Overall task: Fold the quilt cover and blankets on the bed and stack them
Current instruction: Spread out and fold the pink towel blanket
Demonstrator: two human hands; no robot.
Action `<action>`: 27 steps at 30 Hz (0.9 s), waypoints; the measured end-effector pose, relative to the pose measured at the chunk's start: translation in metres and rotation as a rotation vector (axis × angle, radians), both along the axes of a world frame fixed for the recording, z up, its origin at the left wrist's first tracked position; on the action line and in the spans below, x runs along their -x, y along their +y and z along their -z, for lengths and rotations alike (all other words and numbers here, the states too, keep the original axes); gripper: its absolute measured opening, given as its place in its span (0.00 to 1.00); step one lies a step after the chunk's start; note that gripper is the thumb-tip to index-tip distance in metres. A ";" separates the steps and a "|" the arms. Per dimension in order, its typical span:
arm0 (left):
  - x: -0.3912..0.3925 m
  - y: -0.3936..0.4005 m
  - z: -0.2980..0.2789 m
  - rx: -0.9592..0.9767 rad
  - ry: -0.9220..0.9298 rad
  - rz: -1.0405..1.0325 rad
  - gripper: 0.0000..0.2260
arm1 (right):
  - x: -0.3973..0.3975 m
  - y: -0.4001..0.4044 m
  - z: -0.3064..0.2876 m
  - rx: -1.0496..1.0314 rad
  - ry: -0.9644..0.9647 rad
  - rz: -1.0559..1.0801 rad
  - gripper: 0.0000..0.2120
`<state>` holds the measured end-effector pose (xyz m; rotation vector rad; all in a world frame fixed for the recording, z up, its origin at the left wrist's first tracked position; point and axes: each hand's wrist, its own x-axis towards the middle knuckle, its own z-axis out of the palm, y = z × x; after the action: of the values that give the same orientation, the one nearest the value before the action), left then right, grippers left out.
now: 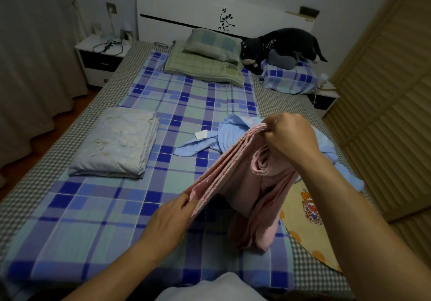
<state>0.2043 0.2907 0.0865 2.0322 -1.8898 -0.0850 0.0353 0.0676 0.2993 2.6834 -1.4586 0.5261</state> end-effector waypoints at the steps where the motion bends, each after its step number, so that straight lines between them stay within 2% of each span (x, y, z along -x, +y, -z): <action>1: -0.001 -0.001 0.001 -0.026 0.029 -0.006 0.35 | -0.001 0.001 0.001 0.000 -0.002 0.002 0.11; 5: -0.004 0.003 0.015 -0.159 0.052 -0.061 0.16 | 0.003 -0.002 -0.004 -0.008 -0.074 0.049 0.12; 9: -0.016 0.016 0.037 -0.096 0.151 -0.112 0.08 | 0.013 -0.017 -0.006 0.015 -0.094 0.089 0.15; 13: -0.034 0.024 0.028 0.116 0.239 -0.114 0.10 | 0.026 -0.038 0.003 -0.008 -0.057 0.177 0.14; 18: -0.055 0.021 -0.004 0.314 0.334 -0.075 0.12 | 0.031 -0.047 0.018 0.003 -0.052 0.168 0.14; 21: -0.059 0.018 -0.023 0.365 0.580 -0.242 0.05 | 0.035 -0.050 0.023 0.010 -0.065 0.164 0.15; 23: -0.062 0.016 -0.033 0.354 0.769 -0.368 0.08 | 0.039 -0.053 0.024 -0.016 -0.068 0.136 0.16; 27: -0.077 0.010 -0.048 0.340 1.003 -0.383 0.10 | 0.054 -0.060 0.020 -0.141 0.017 -0.074 0.16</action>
<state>0.2811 0.3011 0.1341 1.5958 -0.8227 -0.5277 -0.0187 0.0079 0.2792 2.8516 -1.4487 0.4178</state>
